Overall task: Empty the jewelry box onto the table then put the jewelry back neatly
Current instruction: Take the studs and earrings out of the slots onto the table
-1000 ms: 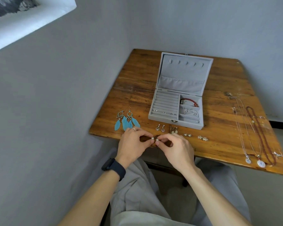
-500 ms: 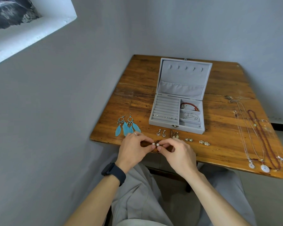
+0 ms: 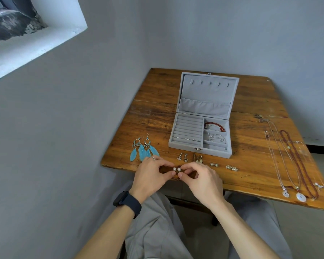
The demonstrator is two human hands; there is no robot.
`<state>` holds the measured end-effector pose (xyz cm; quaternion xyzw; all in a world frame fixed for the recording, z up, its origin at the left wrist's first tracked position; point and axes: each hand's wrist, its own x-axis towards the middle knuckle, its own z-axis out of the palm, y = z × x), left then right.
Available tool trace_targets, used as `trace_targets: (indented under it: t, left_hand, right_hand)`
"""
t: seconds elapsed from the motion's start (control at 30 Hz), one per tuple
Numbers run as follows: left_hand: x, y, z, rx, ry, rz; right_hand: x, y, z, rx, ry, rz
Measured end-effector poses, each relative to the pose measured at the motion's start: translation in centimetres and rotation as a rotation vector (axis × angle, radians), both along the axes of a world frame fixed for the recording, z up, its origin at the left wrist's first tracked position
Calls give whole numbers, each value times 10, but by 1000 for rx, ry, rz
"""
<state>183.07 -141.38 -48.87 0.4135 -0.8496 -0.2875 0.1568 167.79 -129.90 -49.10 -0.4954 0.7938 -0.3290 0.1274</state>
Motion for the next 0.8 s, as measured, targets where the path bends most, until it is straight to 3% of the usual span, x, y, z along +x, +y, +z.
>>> trace_targets:
  t: [0.47, 0.8]
  left_hand:
    - [3, -5, 27, 30, -58, -97]
    - [-40, -66, 76, -315, -122, -68]
  right_hand:
    - [-7, 6, 17, 29, -40, 100]
    - [-49, -56, 60, 34, 216, 58]
